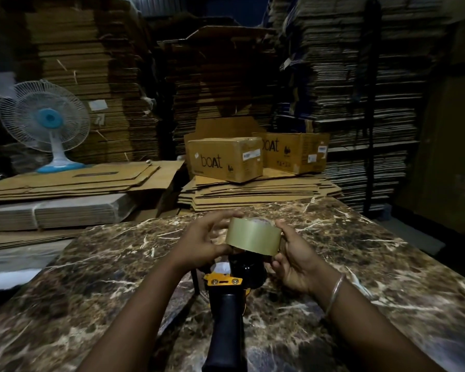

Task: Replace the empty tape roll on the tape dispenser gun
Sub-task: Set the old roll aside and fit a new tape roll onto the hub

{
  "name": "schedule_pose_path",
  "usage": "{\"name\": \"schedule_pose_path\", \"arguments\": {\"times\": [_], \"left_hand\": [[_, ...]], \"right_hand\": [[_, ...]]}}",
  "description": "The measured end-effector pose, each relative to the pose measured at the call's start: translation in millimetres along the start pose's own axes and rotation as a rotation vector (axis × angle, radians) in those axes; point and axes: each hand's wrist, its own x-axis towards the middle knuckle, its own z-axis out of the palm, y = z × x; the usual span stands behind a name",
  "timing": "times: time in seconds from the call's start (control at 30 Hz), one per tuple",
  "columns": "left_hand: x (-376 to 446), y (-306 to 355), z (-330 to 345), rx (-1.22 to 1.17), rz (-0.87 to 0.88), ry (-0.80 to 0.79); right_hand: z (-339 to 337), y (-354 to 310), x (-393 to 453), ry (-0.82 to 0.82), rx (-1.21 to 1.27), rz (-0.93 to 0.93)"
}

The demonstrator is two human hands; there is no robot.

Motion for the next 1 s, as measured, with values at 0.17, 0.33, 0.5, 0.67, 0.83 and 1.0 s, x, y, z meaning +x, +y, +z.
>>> {"name": "schedule_pose_path", "arguments": {"times": [0.17,0.33,0.5,0.67,0.83,1.0], "left_hand": [[-7.8,-8.6,5.7,-0.225,-0.060,0.147],[-14.3,-6.4,6.2,-0.362,-0.116,0.187],[-18.3,0.3,12.0,-0.441,-0.184,0.158],[-20.3,5.1,16.2,-0.443,-0.231,0.120],[-23.4,-11.3,3.9,-0.232,-0.204,0.458],[-24.2,-19.0,8.0,-0.192,-0.273,0.463]], "right_hand": [[0.3,8.7,-4.5,0.167,-0.565,-0.469],[1.3,9.0,-0.7,0.181,-0.808,-0.799],[0.3,15.9,8.4,0.213,-0.744,-0.870],[-3.4,18.8,15.4,0.380,-0.515,-0.836],[-16.2,13.2,26.4,0.533,-0.212,-0.549],[-8.1,20.9,33.3,0.484,-0.232,-0.429]]}}
